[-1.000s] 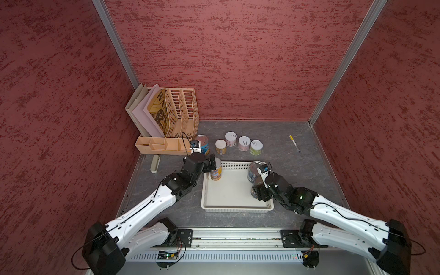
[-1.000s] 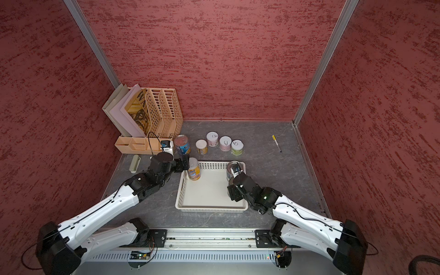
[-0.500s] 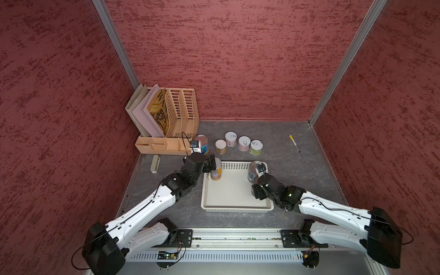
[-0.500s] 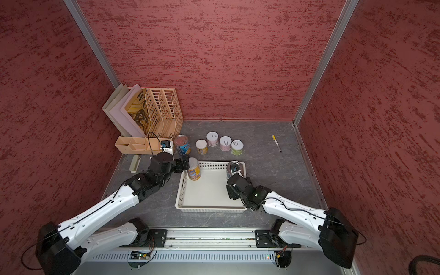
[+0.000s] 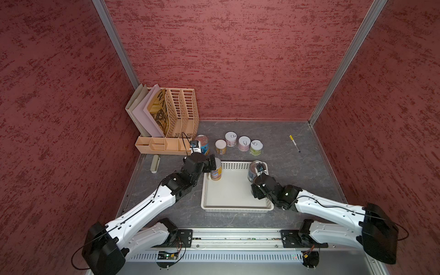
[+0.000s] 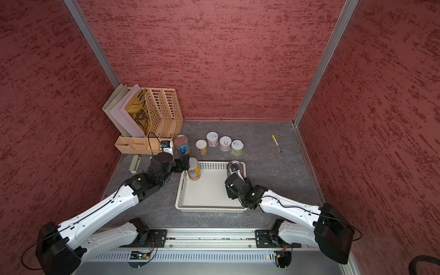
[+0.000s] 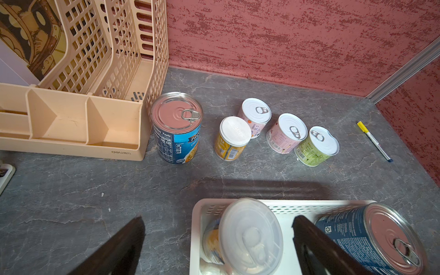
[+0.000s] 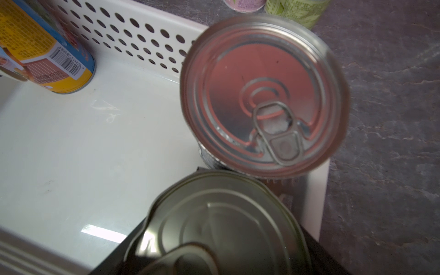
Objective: Put the canned food in the basket
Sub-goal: Place the canned food in the basket.
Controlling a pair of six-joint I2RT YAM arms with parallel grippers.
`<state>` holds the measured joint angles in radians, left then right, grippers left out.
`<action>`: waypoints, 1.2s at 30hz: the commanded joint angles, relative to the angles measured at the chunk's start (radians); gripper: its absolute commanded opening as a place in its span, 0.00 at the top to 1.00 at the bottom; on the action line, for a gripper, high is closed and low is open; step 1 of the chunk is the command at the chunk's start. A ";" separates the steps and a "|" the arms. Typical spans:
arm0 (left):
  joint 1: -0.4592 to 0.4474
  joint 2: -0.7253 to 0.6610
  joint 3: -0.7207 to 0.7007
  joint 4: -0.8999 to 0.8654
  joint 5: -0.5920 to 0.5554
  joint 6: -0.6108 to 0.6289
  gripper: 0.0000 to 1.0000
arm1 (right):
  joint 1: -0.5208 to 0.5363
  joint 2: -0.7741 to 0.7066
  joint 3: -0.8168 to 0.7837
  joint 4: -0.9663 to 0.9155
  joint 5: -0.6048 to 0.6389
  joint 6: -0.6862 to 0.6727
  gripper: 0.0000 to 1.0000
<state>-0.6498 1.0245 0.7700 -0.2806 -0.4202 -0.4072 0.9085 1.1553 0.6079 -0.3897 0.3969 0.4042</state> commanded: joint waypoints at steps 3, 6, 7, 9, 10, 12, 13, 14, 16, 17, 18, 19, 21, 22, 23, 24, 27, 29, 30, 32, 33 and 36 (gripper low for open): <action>0.007 0.005 0.011 -0.008 0.011 -0.006 0.00 | -0.003 0.006 0.052 0.013 0.101 0.019 0.21; 0.008 -0.002 0.005 -0.006 0.006 -0.005 0.00 | -0.003 0.007 0.053 0.003 0.106 0.025 0.12; 0.007 -0.003 0.003 -0.002 0.005 -0.006 0.00 | -0.003 0.008 0.053 0.002 0.109 0.027 0.09; 0.007 -0.004 0.000 0.005 0.009 -0.006 0.00 | -0.003 0.010 0.055 0.001 0.113 0.028 0.07; 0.008 -0.001 0.001 0.003 0.012 -0.006 0.00 | -0.003 0.013 0.057 -0.002 0.114 0.029 0.07; 0.008 0.002 0.006 -0.005 0.011 -0.007 0.00 | -0.004 0.021 0.064 -0.011 0.117 0.034 0.07; 0.007 0.002 0.009 -0.008 0.011 -0.007 0.00 | -0.003 0.022 0.066 -0.014 0.118 0.035 0.07; 0.008 0.002 0.008 -0.009 0.009 -0.008 0.00 | -0.003 0.023 0.067 -0.016 0.120 0.036 0.07; 0.008 -0.004 0.003 -0.004 0.009 -0.008 0.00 | -0.003 0.020 0.067 -0.018 0.121 0.038 0.05; 0.009 -0.006 0.000 0.000 0.008 -0.007 0.00 | -0.003 0.017 0.067 -0.017 0.123 0.039 0.04; 0.009 -0.006 -0.001 0.003 0.008 -0.007 0.00 | -0.004 0.013 0.066 -0.017 0.125 0.039 0.02; 0.009 -0.004 -0.002 0.004 0.008 -0.007 0.00 | -0.003 0.011 0.066 -0.017 0.125 0.038 0.02; 0.009 -0.001 0.004 -0.003 0.010 -0.007 0.00 | -0.004 0.003 0.069 -0.023 0.123 0.038 0.01; 0.009 0.001 0.006 -0.005 0.011 -0.007 0.00 | -0.003 -0.003 0.072 -0.028 0.125 0.039 0.02; 0.009 -0.001 0.008 -0.008 0.008 -0.007 0.00 | -0.003 -0.012 0.071 -0.030 0.126 0.040 0.02; 0.009 -0.004 0.007 -0.008 0.008 -0.007 0.00 | -0.003 -0.023 0.072 -0.031 0.126 0.038 0.02; 0.010 -0.011 0.001 -0.002 0.001 -0.007 0.00 | -0.003 -0.074 0.064 -0.032 0.126 0.032 0.02; 0.014 -0.011 -0.002 0.000 0.001 -0.006 0.00 | -0.004 -0.123 0.055 -0.032 0.126 0.029 0.01; 0.014 -0.009 -0.001 0.000 0.001 -0.006 0.00 | -0.003 -0.144 0.052 -0.034 0.125 0.027 0.02; 0.016 -0.005 0.004 -0.004 0.001 -0.005 0.00 | -0.003 -0.193 0.045 -0.038 0.120 0.025 0.01; 0.018 -0.004 0.006 -0.006 -0.001 -0.006 0.00 | -0.003 -0.213 0.043 -0.041 0.116 0.025 0.01; 0.025 -0.008 0.009 -0.008 -0.006 -0.008 0.00 | -0.003 -0.280 0.039 -0.050 0.100 0.030 0.02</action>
<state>-0.6350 1.0245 0.7700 -0.2813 -0.4210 -0.4114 0.9081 0.9184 0.6472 -0.4191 0.4843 0.4301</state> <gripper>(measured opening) 0.996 0.984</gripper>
